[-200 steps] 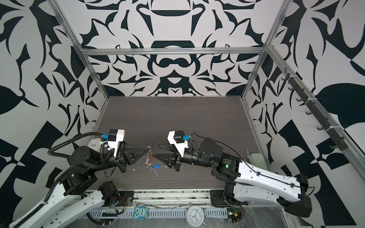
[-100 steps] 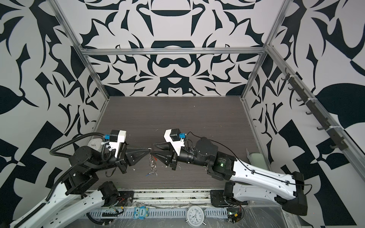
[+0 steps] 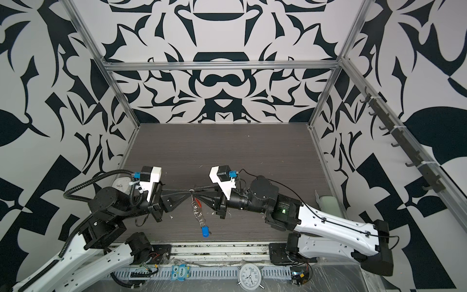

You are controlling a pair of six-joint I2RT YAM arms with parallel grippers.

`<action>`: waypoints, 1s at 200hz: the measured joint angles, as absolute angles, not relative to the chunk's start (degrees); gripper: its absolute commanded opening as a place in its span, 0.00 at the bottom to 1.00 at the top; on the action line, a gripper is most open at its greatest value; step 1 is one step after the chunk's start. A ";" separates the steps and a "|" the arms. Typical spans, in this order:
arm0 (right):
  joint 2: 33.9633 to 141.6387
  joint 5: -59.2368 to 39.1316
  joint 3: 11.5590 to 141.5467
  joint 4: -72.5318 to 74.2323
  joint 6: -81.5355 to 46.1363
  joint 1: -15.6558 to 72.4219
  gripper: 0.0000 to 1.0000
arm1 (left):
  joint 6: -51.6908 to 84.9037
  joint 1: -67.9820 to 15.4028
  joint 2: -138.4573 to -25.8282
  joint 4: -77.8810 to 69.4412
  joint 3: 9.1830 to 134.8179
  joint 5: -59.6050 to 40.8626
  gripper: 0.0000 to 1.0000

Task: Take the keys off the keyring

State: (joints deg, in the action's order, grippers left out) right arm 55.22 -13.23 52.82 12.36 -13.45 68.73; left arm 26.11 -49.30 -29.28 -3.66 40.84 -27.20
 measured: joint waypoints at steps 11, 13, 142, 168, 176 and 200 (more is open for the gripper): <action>55.22 -13.56 52.82 12.36 -13.45 68.73 0.18 | 26.11 -49.30 -29.26 -3.66 40.84 -27.18 0.00; 55.22 -13.61 52.82 12.36 -13.45 68.73 0.18 | 26.11 -49.30 -29.26 -3.66 40.84 -27.20 0.00; 55.40 -15.44 52.80 13.30 -14.87 68.60 0.00 | 26.39 -49.30 -29.32 -4.91 40.84 -28.27 0.05; 55.18 -16.82 52.82 11.14 -14.85 67.57 0.00 | 26.83 -49.30 -29.39 -3.64 40.97 -28.21 0.29; 55.07 -17.56 52.84 9.47 -14.83 67.09 0.00 | 26.76 -49.30 -29.36 -2.70 41.17 -28.05 0.32; 55.02 -20.34 53.58 4.45 -14.66 65.25 0.00 | 26.96 -49.30 -29.45 1.23 42.92 -27.75 0.33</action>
